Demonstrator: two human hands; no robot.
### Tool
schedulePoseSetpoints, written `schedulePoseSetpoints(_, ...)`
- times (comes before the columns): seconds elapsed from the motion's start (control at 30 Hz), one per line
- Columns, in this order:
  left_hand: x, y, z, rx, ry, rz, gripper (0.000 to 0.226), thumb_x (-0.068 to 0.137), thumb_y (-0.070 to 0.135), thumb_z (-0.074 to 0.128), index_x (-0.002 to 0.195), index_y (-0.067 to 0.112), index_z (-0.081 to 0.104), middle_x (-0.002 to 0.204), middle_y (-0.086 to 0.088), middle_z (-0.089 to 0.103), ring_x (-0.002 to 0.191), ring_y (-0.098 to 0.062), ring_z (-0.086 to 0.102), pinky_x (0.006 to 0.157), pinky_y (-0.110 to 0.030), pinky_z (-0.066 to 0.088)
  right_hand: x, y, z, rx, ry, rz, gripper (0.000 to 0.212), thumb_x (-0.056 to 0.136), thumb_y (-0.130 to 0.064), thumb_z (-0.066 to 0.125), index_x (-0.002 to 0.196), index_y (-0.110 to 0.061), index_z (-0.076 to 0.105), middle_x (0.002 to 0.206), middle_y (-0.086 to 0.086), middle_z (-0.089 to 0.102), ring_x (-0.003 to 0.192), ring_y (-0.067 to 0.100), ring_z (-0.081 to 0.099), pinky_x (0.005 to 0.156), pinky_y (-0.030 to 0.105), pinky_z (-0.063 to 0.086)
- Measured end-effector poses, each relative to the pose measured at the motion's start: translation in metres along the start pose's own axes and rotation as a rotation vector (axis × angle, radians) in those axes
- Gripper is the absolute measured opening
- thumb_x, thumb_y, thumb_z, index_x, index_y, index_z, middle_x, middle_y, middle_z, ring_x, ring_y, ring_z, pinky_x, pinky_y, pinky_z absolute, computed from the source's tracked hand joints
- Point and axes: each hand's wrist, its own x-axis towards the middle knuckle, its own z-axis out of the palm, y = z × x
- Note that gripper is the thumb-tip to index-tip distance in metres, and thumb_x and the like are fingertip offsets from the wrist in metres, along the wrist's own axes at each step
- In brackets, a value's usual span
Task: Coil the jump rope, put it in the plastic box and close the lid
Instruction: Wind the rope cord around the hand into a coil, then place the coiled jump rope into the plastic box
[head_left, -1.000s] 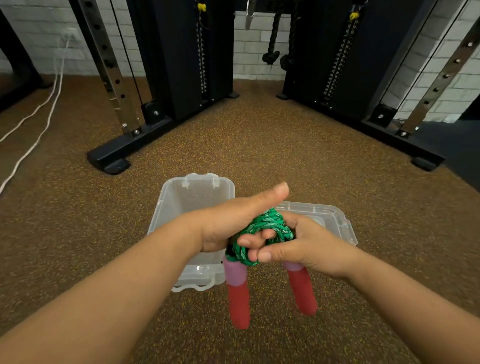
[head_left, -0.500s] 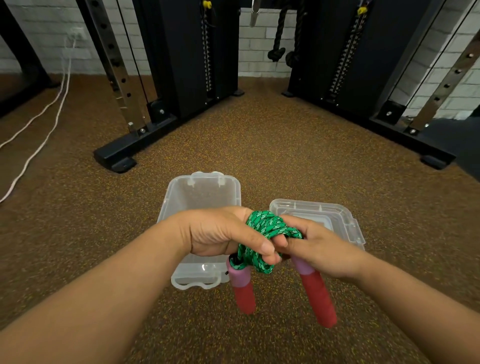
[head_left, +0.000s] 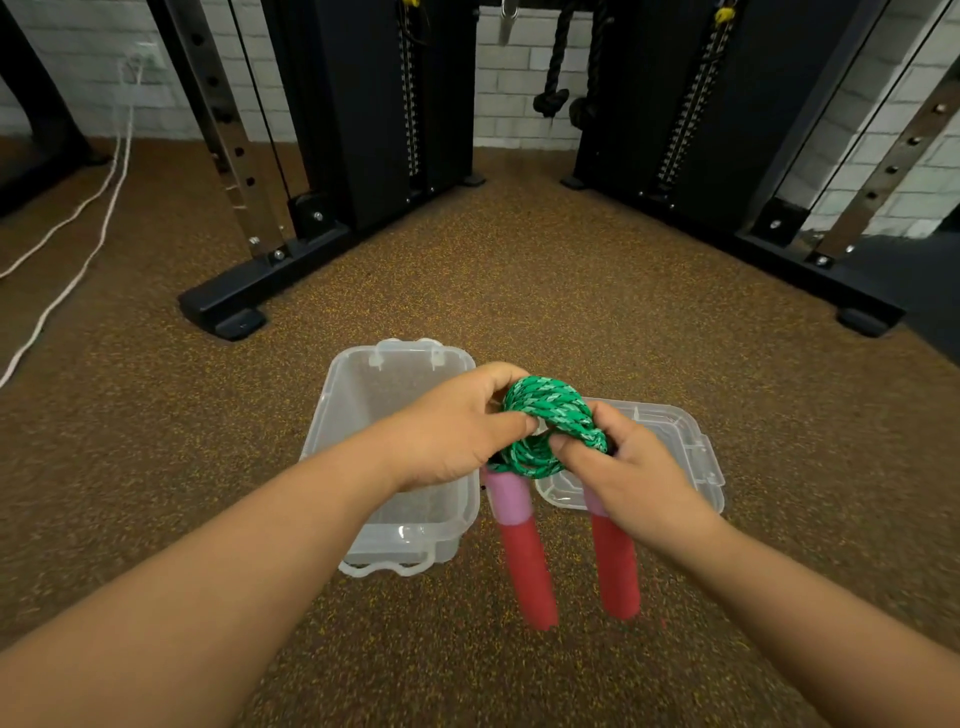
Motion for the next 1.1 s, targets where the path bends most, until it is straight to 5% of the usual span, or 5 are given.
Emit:
schedulePoseSetpoints(0.17,0.004,0.003,-0.003,0.103,0.112,0.069,0.022,0.093,0.007,0.05,0.098,0.028,0.057,0.099,-0.011,0.064,0.088,-0.016,0.058,0.089,-0.05,0.05,0.003,-0.005,0.008,0.161,-0.03,-0.029,0.026,0.088,-0.007,0.061,0.113,-0.004,0.055,0.097,0.007,0.064,0.087,0.012,0.058,0.08,0.03,0.051)
schedulePoseSetpoints(0.37,0.003,0.013,-0.025,-0.027,0.2,0.041,0.022,0.094,0.0,0.046,0.109,0.012,0.058,0.112,-0.02,0.066,0.103,-0.031,0.063,0.096,-0.048,0.049,0.012,0.006,0.025,0.307,-0.131,0.052,0.063,0.064,-0.013,0.08,0.12,-0.007,0.052,0.11,0.013,0.069,0.092,0.017,0.066,0.079,0.031,0.055)
schedulePoseSetpoints(0.63,-0.005,0.017,-0.068,-0.175,0.287,0.007,0.024,0.096,0.0,0.042,0.107,0.015,0.058,0.101,-0.01,0.065,0.097,-0.025,0.061,0.092,-0.044,0.049,0.028,0.016,0.034,0.271,-0.262,0.085,0.096,0.046,-0.072,0.076,0.124,-0.021,0.051,0.113,-0.001,0.071,0.107,0.016,0.065,0.088,0.029,0.051)
schedulePoseSetpoints(0.9,-0.013,0.0,-0.091,-0.232,0.252,-0.002,0.026,0.095,-0.001,0.042,0.113,0.011,0.057,0.096,-0.005,0.067,0.088,-0.019,0.063,0.084,-0.036,0.052,0.068,0.075,0.055,-0.04,-0.035,0.37,0.076,0.064,-0.067,0.058,0.122,-0.018,0.056,0.12,0.007,0.065,0.111,0.025,0.061,0.1,0.051,0.046)
schedulePoseSetpoints(1.1,-0.022,-0.014,-0.1,-0.228,0.231,-0.017,0.025,0.096,0.0,0.042,0.11,0.014,0.057,0.094,-0.003,0.067,0.082,-0.013,0.063,0.073,-0.027,0.055,0.089,0.102,0.086,-0.176,-0.082,0.436,0.049,0.068,-0.058,0.056,0.103,-0.023,0.057,0.107,0.001,0.062,0.091,0.02,0.059,0.078,0.036,0.046)
